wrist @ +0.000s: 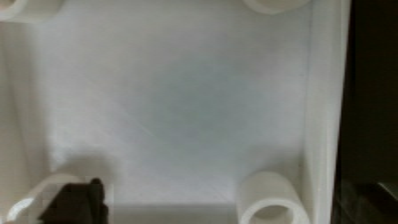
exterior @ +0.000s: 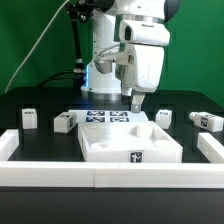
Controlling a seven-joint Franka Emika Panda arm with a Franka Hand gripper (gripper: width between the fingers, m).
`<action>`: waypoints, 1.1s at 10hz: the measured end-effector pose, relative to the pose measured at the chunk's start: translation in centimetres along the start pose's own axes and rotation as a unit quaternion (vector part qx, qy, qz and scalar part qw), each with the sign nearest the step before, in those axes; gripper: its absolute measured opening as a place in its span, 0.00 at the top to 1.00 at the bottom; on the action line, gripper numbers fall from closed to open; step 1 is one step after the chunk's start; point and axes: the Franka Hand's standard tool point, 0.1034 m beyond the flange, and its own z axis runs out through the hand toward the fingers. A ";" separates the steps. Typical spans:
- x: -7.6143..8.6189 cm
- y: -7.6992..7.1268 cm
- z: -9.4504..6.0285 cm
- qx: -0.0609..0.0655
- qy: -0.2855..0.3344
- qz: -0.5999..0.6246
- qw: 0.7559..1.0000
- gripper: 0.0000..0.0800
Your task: Assemble one leg
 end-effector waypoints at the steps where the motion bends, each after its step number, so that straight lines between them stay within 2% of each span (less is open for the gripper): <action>1: 0.0 0.0 0.0 0.000 0.000 0.000 1.000 0.19; 3: 0.0 -0.7 0.5 0.002 0.003 0.000 1.000 0.19; 5: 0.1 -3.1 2.0 0.007 0.014 0.004 1.000 0.19; 6: 0.3 -3.8 2.8 0.009 0.020 0.006 1.000 0.19; 9: 1.2 -4.6 5.4 0.014 0.034 0.007 0.999 0.19; 11: 1.5 -4.3 5.8 0.015 0.035 0.009 0.999 0.19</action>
Offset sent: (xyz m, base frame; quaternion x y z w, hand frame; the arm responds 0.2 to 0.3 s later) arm -0.0381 -0.0045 -0.0228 -0.0024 0.0264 -0.0276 0.9993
